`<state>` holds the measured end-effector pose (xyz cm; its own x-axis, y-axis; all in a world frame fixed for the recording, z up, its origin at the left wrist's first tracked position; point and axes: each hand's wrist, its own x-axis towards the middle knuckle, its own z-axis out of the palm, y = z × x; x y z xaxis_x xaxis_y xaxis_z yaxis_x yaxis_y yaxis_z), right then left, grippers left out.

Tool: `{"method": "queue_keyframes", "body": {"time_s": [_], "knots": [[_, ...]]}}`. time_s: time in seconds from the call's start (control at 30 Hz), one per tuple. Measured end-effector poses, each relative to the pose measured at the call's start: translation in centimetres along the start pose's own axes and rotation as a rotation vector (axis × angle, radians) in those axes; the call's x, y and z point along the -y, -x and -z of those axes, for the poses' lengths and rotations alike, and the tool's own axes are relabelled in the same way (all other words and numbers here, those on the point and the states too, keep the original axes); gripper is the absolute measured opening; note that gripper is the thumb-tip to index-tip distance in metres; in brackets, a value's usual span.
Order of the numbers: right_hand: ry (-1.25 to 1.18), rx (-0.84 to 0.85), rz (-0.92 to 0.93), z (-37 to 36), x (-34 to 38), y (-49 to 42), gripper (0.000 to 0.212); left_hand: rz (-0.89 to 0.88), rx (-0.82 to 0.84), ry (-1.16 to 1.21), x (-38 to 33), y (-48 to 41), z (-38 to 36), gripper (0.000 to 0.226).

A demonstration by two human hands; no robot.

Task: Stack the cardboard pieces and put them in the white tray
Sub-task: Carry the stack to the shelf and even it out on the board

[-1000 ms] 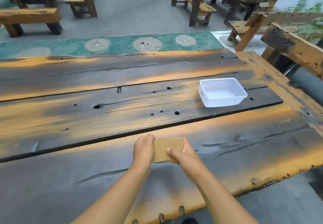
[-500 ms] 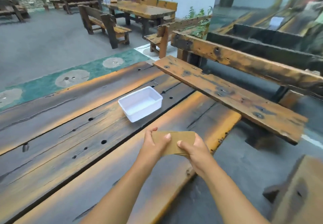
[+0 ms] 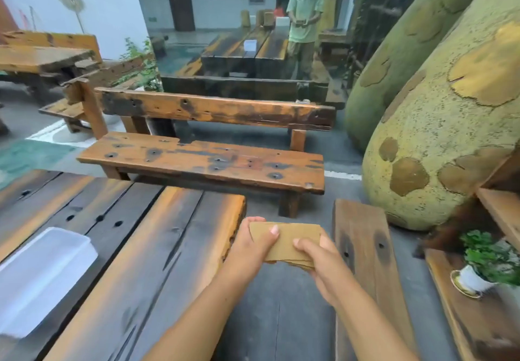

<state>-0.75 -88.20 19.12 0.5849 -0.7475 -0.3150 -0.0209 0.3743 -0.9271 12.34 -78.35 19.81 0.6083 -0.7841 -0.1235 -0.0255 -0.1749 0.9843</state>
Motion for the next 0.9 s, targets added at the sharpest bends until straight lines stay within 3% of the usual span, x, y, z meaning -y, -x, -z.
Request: {"method": "queue_keyframes", "body": {"time_s": [0.23,0.37,0.47,0.6,0.9], "knots": [[-0.119,-0.238,0.114,6.7,6.2,-4.0,0.039,-0.081,0.290,-0.018,-5.5,-9.2,-8.0,0.031],[-0.147,-0.435,0.185,9.2,9.7,-6.2,0.044,-0.107,0.440,-0.019,-8.0,-14.1,-12.3,0.051],[-0.153,-0.588,0.203,11.1,11.5,-6.8,0.049,-0.131,0.576,-0.046,-9.5,-17.3,-15.7,0.052],[-0.187,-0.797,0.252,14.3,12.7,-6.1,0.031,-0.181,0.785,-0.066,-11.5,-19.1,-20.9,0.048],[-0.271,-1.108,0.353,21.6,14.5,0.8,0.029,-0.283,1.076,-0.041,-14.0,-15.7,-33.3,0.035]]}}
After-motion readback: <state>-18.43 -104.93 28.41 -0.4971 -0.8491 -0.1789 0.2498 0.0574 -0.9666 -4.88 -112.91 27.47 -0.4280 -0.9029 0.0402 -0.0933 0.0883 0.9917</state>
